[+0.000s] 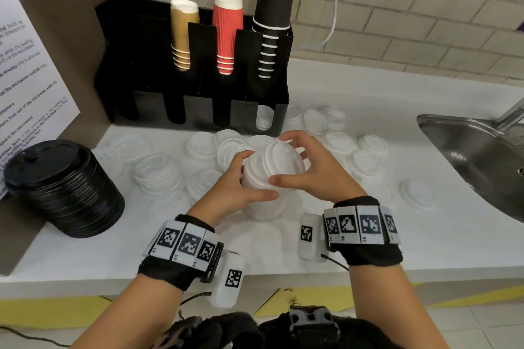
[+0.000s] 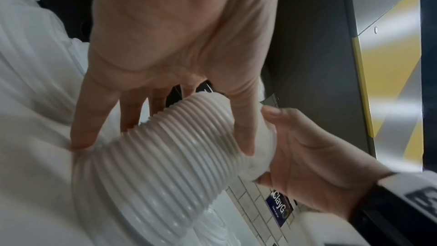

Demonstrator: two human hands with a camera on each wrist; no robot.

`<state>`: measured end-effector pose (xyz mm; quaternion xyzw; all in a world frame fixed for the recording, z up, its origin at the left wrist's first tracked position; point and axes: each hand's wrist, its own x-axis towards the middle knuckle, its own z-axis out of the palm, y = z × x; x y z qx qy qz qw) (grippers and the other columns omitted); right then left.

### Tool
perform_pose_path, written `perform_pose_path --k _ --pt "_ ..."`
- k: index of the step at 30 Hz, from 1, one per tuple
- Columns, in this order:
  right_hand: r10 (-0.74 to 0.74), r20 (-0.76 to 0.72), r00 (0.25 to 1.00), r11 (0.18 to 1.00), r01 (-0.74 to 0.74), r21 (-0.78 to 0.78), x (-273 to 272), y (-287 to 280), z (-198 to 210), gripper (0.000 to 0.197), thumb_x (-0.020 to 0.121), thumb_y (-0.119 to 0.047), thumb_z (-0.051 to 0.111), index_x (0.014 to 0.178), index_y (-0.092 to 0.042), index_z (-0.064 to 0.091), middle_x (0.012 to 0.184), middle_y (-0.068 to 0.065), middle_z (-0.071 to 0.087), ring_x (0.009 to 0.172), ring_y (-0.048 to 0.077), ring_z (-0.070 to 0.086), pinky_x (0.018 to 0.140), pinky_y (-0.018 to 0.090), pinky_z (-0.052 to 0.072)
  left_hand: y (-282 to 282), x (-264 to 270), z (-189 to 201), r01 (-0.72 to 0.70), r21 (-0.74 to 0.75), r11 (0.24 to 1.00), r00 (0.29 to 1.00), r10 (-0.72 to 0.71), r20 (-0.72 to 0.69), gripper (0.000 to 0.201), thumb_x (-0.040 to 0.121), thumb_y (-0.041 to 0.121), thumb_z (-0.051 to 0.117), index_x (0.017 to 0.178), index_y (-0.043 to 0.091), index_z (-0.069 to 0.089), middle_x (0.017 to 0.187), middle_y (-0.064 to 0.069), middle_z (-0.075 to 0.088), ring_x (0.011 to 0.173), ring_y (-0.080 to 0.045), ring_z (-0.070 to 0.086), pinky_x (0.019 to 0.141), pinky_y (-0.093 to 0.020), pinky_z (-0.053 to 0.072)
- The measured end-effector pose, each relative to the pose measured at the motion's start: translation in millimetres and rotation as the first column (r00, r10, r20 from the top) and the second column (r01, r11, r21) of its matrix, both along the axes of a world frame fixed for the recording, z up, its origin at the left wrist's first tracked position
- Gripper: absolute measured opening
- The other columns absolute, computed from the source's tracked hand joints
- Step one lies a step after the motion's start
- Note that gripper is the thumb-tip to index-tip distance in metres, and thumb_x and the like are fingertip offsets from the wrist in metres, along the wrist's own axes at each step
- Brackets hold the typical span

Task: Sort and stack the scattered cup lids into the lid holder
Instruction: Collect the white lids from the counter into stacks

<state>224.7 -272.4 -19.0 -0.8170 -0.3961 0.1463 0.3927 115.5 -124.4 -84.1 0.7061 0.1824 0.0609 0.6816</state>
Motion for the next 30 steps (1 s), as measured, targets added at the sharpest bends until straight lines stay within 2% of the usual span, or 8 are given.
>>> perform_pose_path --k 12,15,18,20,22,24,26,30 --pt "0.071 0.052 0.996 0.990 -0.064 -0.127 3.9 24.3 3.2 0.051 0.069 -0.030 0.081 0.115 -0.031 0.060 0.121 -0.007 0.060 0.116 0.014 0.051 0.095 0.026 0.043 1.4 0.7 -0.1 0.012 0.013 1.000 1.000 -0.012 -0.012 0.082 0.069 0.018 0.087 0.126 0.048 0.037 0.119 0.015 0.057 0.105 0.000 0.056 0.072 -0.015 0.050" --pt "0.068 0.072 0.995 0.988 -0.057 -0.143 1.0 23.1 0.9 0.055 0.067 -0.031 0.083 0.116 -0.033 0.059 0.124 -0.005 0.057 0.120 0.020 0.047 0.101 0.037 0.042 1.7 1.5 -0.3 0.013 0.021 1.000 1.000 -0.013 -0.011 0.083 0.068 0.018 0.088 0.124 0.049 0.036 0.117 0.017 0.057 0.099 0.005 0.056 0.066 -0.008 0.048" --pt "0.081 0.051 0.995 0.992 -0.076 -0.096 -1.0 18.6 -2.0 0.061 0.066 -0.035 0.085 0.119 -0.035 0.056 0.126 -0.007 0.054 0.119 0.015 0.046 0.098 0.030 0.042 1.5 2.7 0.2 0.029 0.023 0.999 0.999 -0.029 0.015 0.087 0.066 0.018 0.089 0.128 0.048 0.036 0.117 0.019 0.055 0.090 0.014 0.058 0.066 -0.005 0.047" --pt "0.023 0.007 1.000 0.999 -0.023 -0.022 2.9 9.4 -1.1 0.060 0.069 -0.040 0.082 0.120 -0.039 0.053 0.124 -0.011 0.050 0.112 0.002 0.045 0.089 0.018 0.040 1.7 3.2 0.2 0.029 0.023 0.999 0.999 -0.030 0.037 0.081 0.068 0.019 0.088 0.123 0.053 0.039 0.118 0.021 0.055 0.088 0.019 0.056 0.069 -0.005 0.047" --pt "-0.151 0.011 0.988 0.988 0.151 0.035 15.8 -6.6 -1.9 0.054 0.075 -0.040 0.077 0.122 -0.034 0.052 0.122 -0.007 0.048 0.110 0.005 0.047 0.090 0.021 0.039 2.2 3.5 0.5 0.032 0.025 0.999 0.999 -0.033 0.041 0.076 0.069 0.018 0.087 0.114 0.058 0.040 0.116 0.024 0.053 0.087 0.022 0.054 0.069 -0.003 0.046" --pt "-0.389 0.151 0.909 0.911 0.404 -0.083 35.6 -27.3 -5.2 0.058 0.079 -0.040 0.073 0.129 -0.021 0.051 0.128 0.007 0.049 0.119 0.023 0.047 0.099 0.037 0.041 2.8 4.1 0.7 0.041 0.027 0.999 0.998 -0.042 0.038 0.076 0.068 0.017 0.087 0.112 0.056 0.040 0.115 0.025 0.051 0.086 0.025 0.052 0.067 0.000 0.043" --pt "-0.523 0.299 0.798 0.733 0.600 -0.320 54.5 -48.5 -8.7 0.066 0.081 -0.041 0.071 0.134 -0.012 0.045 0.136 0.017 0.045 0.125 0.036 0.041 0.101 0.046 0.038 3.0 5.0 0.4 0.051 0.027 0.998 0.998 -0.052 0.041 0.076 0.068 0.015 0.087 0.112 0.055 0.040 0.115 0.024 0.051 0.083 0.028 0.051 0.066 0.002 0.042" --pt "-0.567 0.252 0.784 0.493 0.568 -0.659 74.2 -75.5 -20.3 0.072 0.082 -0.033 0.072 0.137 -0.003 0.036 0.135 0.021 0.048 0.125 0.038 0.045 0.098 0.041 0.040 3.9 6.2 1.7 0.057 0.027 0.998 0.998 -0.058 0.035 0.076 0.068 0.014 0.088 0.114 0.052 0.040 0.114 0.024 0.050 0.083 0.027 0.051 0.064 0.002 0.042"
